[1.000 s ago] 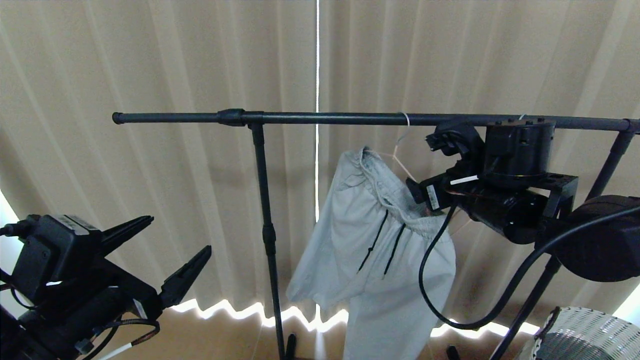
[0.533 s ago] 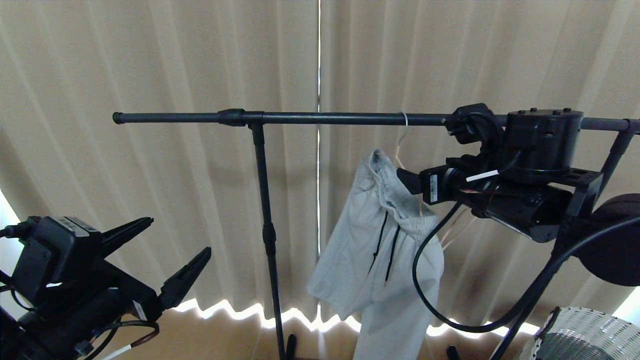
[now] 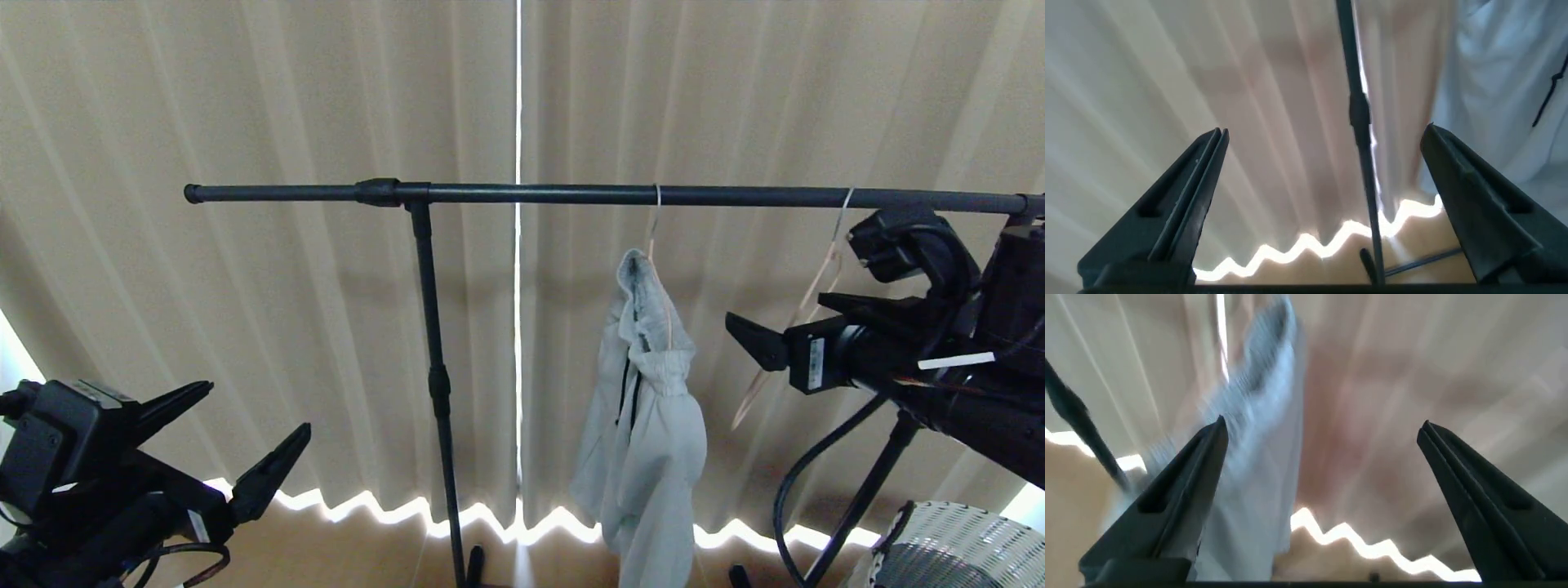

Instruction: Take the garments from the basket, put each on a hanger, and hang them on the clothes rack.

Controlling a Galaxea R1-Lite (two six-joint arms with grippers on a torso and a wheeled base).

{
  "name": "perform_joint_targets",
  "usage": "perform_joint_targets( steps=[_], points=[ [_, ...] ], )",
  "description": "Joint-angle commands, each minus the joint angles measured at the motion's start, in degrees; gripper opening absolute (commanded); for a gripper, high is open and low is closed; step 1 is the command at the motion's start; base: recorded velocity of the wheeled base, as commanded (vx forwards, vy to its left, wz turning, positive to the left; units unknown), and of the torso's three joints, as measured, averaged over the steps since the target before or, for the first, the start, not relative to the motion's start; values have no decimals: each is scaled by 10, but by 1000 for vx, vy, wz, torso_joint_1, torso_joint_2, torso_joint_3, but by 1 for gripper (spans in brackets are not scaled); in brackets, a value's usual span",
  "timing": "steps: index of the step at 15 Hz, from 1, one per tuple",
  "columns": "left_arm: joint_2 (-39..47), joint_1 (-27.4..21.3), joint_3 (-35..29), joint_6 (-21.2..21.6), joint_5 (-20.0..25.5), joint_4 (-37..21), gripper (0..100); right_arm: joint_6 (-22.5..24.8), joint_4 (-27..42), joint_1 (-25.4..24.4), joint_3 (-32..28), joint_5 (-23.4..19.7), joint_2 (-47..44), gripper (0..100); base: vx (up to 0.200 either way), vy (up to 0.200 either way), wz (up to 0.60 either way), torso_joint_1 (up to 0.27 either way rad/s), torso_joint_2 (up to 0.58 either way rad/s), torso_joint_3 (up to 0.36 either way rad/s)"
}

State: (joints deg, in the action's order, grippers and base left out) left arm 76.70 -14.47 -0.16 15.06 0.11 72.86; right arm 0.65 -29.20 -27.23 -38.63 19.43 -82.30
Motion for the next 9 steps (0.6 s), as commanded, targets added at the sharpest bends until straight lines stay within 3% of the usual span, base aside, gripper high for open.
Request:
perform_joint_targets(
  steps=[1,4,6,9],
  points=[
    [-49,50,2,-6,-1,-22,100,1,16,18,78,32,79,100,0,0,0,0,0,0],
    [-86,85,-6,-1,-1,-39,100,0,16,28,97,68,96,100,0,0,0,0,0,0],
    [-128,123,-34,2,-1,-98,100,-1,10,61,133,84,122,100,0,0,0,0,0,0],
    [-245,134,-134,-4,2,-388,100,-5,-13,68,182,79,176,100,0,0,0,0,0,0]
  ],
)
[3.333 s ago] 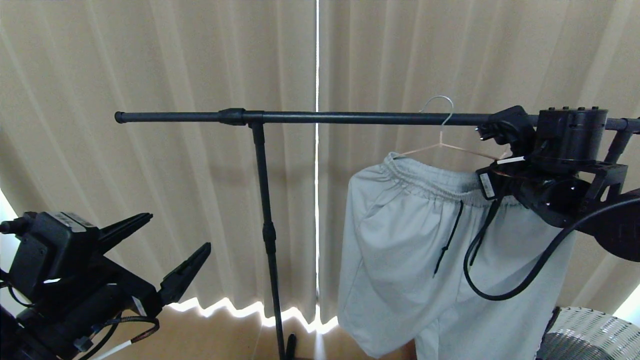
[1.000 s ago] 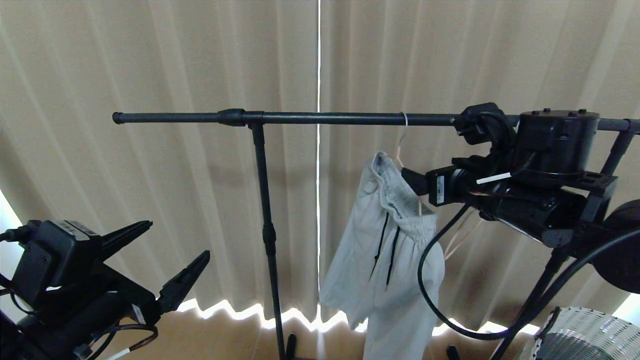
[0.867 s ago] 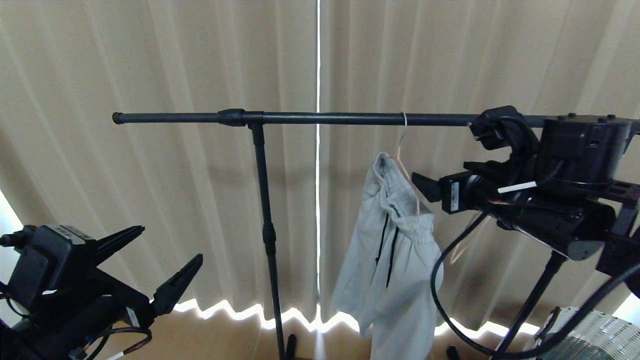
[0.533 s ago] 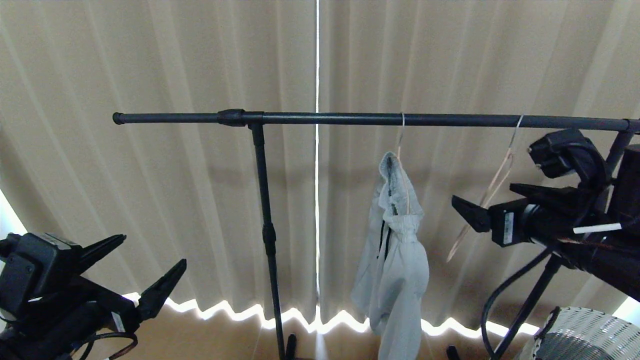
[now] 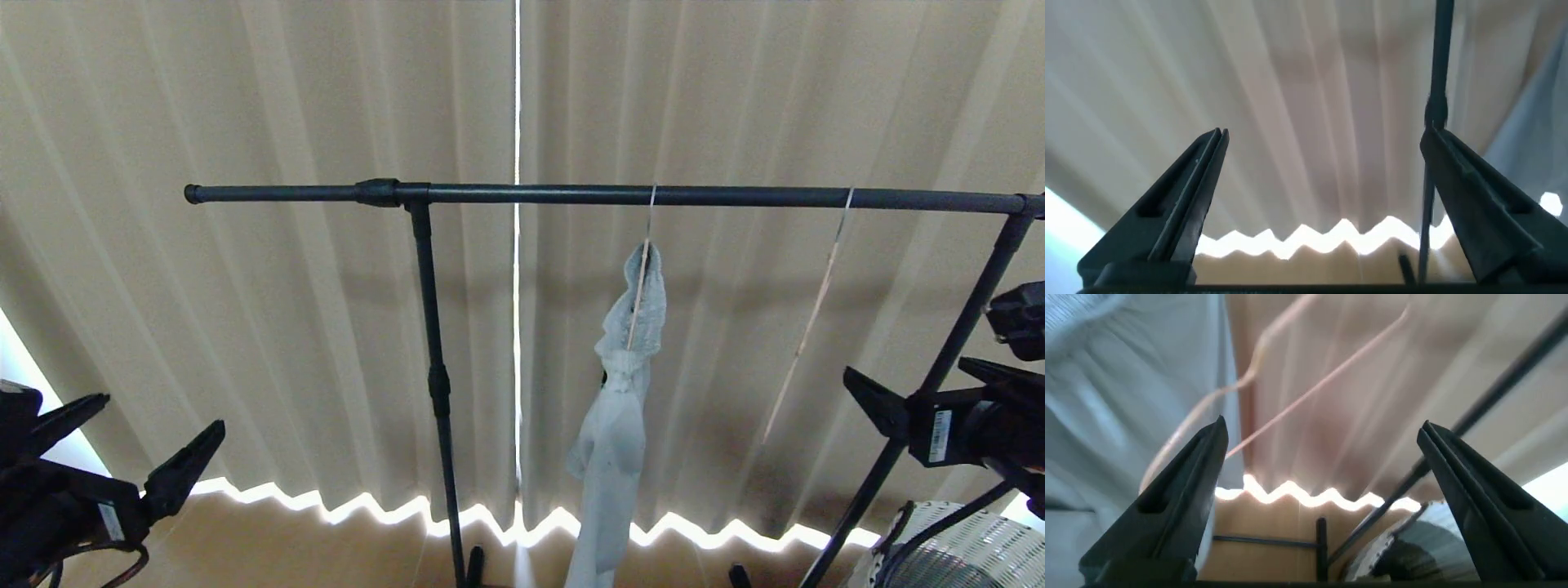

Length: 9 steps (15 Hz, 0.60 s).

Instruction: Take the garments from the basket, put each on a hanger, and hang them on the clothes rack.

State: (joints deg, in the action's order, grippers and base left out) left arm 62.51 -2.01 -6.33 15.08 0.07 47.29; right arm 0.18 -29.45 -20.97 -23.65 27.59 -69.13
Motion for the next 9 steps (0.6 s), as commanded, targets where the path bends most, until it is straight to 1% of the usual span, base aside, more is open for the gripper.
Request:
perform_joint_targets(
  steps=[1,2,3,4,5,6,7,9],
  points=[
    [-127,7,-91,-8,4,-195,100,3,-18,5,42,-3,50,100,0,0,0,0,0,0],
    [-165,0,-122,-15,10,-296,100,21,-25,5,48,-4,52,100,0,0,0,0,0,0],
    [-178,-6,-128,-15,13,-323,100,43,-24,6,49,-3,53,100,0,0,0,0,0,0],
    [-183,-7,-124,-15,12,-326,100,71,-25,17,59,-1,54,100,0,0,0,0,0,0],
    [-185,-7,-120,-15,12,-326,100,107,-25,41,70,-3,60,100,0,0,0,0,0,0],
    [-185,-8,-118,-15,12,-326,100,126,-25,59,80,-4,63,100,0,0,0,0,0,0],
    [-182,-8,-113,-15,12,-326,100,133,-25,69,90,-5,66,100,0,0,0,0,0,0],
    [-182,-8,-105,-13,12,-326,100,134,-24,70,94,-5,73,100,0,0,0,0,0,0]
  ],
)
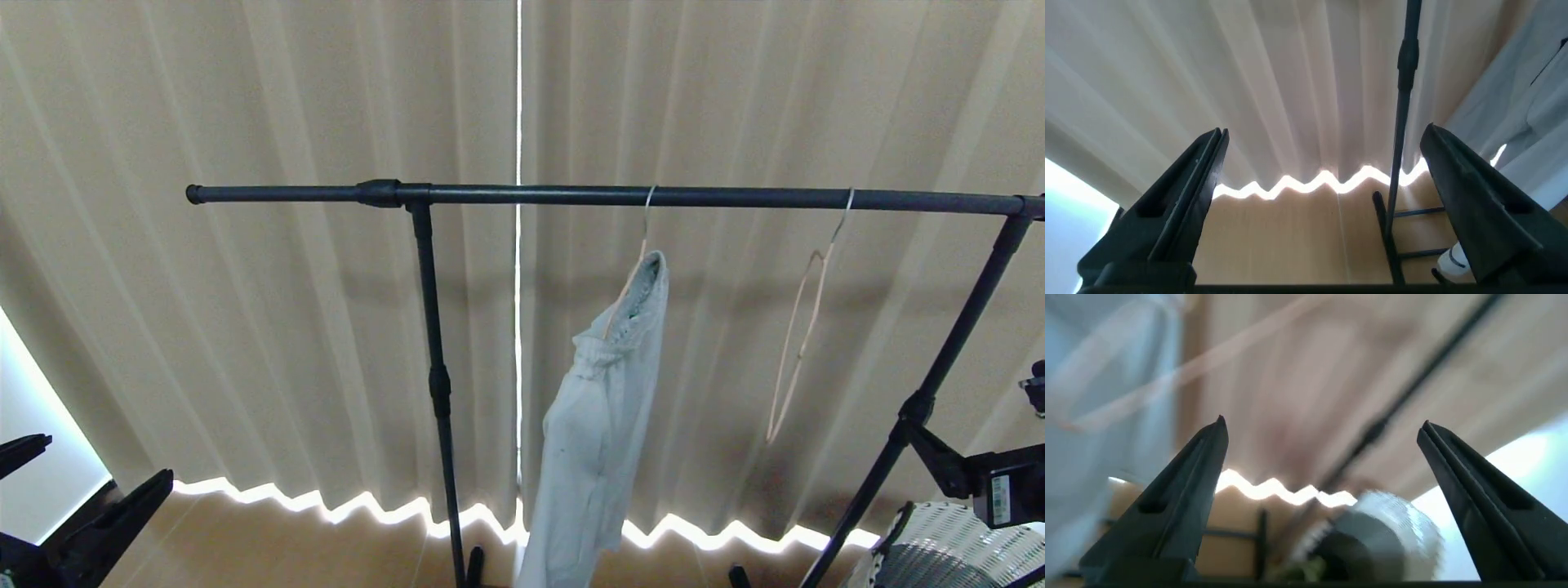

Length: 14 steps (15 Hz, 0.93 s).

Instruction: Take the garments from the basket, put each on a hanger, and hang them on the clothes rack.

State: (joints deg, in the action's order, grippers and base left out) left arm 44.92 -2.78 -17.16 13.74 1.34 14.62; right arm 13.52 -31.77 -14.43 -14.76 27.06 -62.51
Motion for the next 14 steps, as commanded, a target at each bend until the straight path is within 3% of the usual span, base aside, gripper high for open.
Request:
perform_joint_targets(
  steps=[1,7,12,14],
  points=[
    [-7,0,4,1,0,1,100,0,1,5,4,-1,6,100,0,0,0,0,0,0],
    [-10,1,5,1,0,16,100,-31,0,4,30,-132,7,100,0,0,0,0,0,0],
    [-9,0,17,3,0,32,100,-29,2,5,44,-135,6,100,0,0,0,0,0,0],
    [-9,0,19,3,0,32,100,-29,2,5,44,-135,6,100,-200,0,0,5,-2,2]
  ],
)
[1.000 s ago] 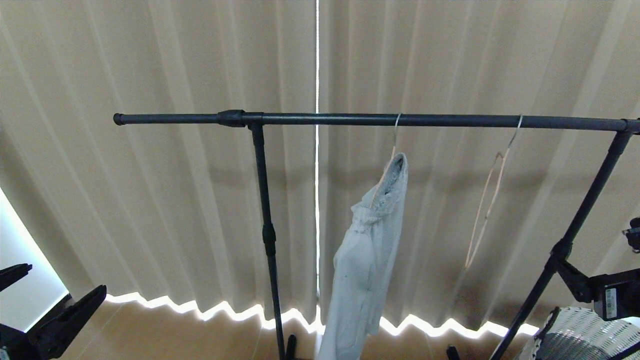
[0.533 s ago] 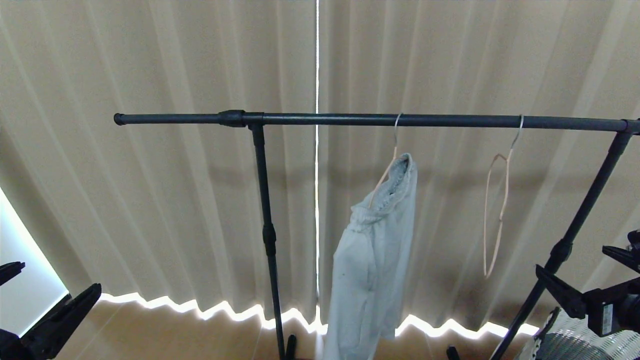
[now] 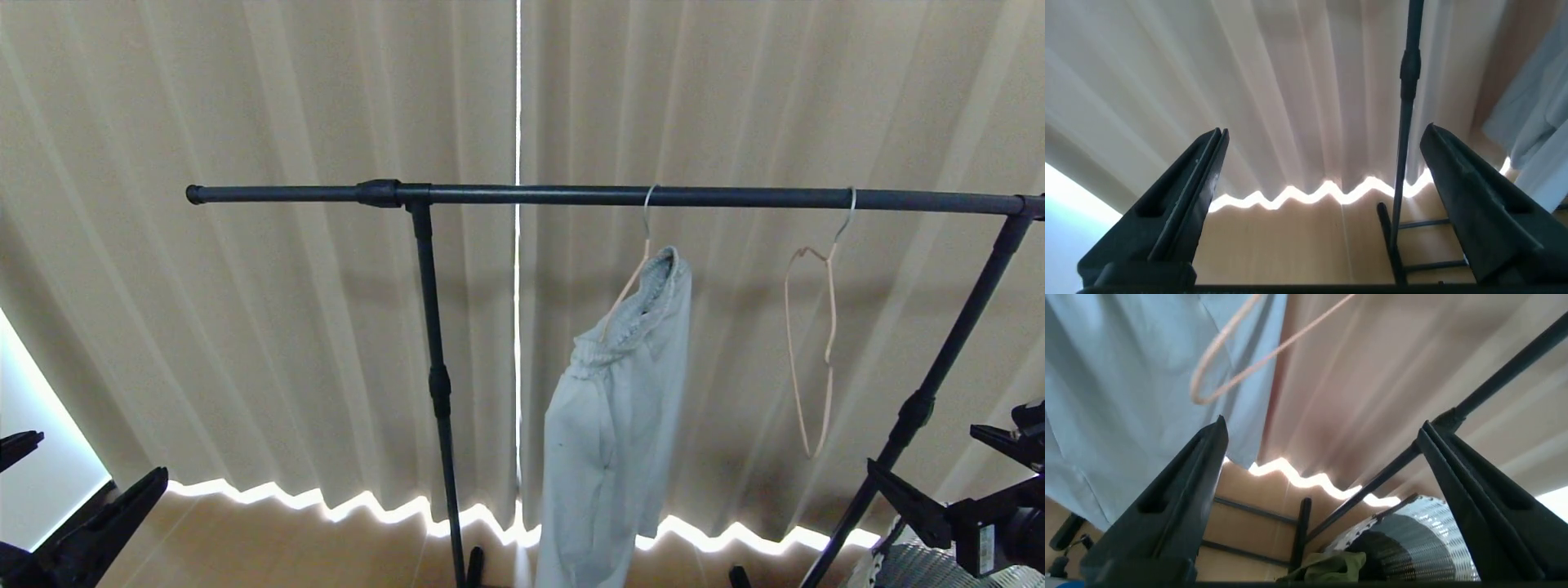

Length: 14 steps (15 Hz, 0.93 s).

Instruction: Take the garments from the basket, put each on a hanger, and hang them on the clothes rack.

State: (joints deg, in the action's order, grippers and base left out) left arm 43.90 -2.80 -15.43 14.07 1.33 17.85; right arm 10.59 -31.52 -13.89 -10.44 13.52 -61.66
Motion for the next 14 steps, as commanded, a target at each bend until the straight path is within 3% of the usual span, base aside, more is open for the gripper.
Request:
perform_joint_targets(
  steps=[1,6,14],
  points=[
    [1,0,1,0,0,0,100,0,0,0,0,0,-3,100,-200,0,0,2,7,7],
    [0,-1,8,1,0,0,100,1,1,1,1,1,-2,100,-200,0,0,7,3,0],
    [-26,-27,15,-13,5,0,100,1,2,1,1,2,-3,100,0,0,0,0,0,0]
  ],
)
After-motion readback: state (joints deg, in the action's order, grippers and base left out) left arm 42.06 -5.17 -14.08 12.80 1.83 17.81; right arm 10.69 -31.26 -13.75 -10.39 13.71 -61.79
